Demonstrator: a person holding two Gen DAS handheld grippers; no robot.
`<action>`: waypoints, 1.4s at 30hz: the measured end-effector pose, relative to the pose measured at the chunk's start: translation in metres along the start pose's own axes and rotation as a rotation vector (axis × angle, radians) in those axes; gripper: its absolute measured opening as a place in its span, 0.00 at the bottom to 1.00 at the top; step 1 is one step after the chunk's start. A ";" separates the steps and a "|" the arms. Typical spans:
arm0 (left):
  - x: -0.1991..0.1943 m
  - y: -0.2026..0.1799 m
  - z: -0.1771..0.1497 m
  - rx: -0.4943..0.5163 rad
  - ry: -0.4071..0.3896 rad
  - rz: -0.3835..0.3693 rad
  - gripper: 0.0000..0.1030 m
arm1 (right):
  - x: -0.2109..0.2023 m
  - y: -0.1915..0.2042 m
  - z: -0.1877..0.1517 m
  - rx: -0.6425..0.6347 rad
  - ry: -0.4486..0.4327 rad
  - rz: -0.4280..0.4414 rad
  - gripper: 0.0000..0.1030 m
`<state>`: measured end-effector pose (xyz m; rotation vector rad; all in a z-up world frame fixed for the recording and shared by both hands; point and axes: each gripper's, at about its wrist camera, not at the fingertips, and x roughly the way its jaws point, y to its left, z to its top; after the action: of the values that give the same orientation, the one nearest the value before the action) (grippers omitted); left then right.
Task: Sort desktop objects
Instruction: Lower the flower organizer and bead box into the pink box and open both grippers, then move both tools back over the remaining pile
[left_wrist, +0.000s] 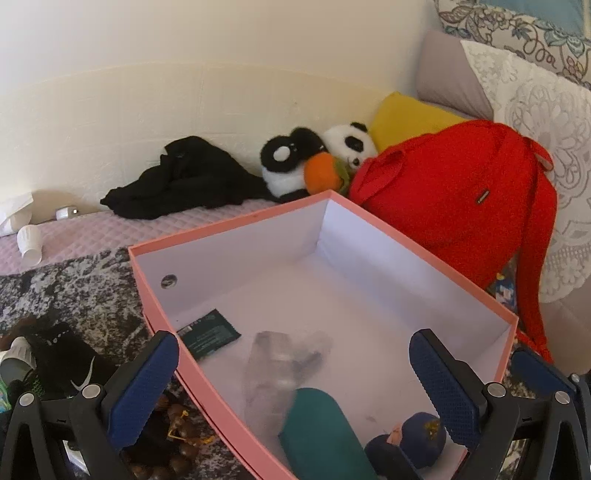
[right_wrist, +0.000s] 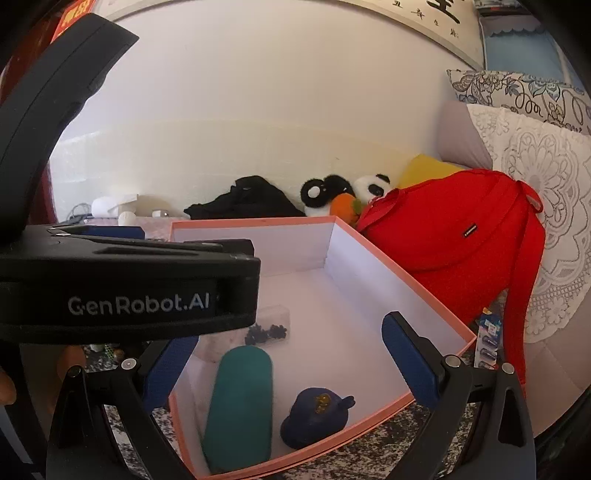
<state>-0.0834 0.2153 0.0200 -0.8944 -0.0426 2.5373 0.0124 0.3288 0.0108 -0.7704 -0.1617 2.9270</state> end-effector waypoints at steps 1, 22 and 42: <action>-0.001 0.001 0.000 -0.003 0.000 0.000 1.00 | -0.001 0.001 0.001 -0.001 -0.001 0.001 0.98; -0.037 0.058 -0.002 -0.041 -0.041 0.127 1.00 | -0.005 0.056 0.017 -0.009 -0.031 0.106 0.98; -0.073 0.215 -0.066 -0.188 0.042 0.373 1.00 | 0.015 0.152 0.024 -0.033 -0.009 0.255 0.98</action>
<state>-0.0793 -0.0164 -0.0260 -1.1168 -0.1127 2.8947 -0.0244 0.1793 0.0040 -0.8397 -0.1210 3.1749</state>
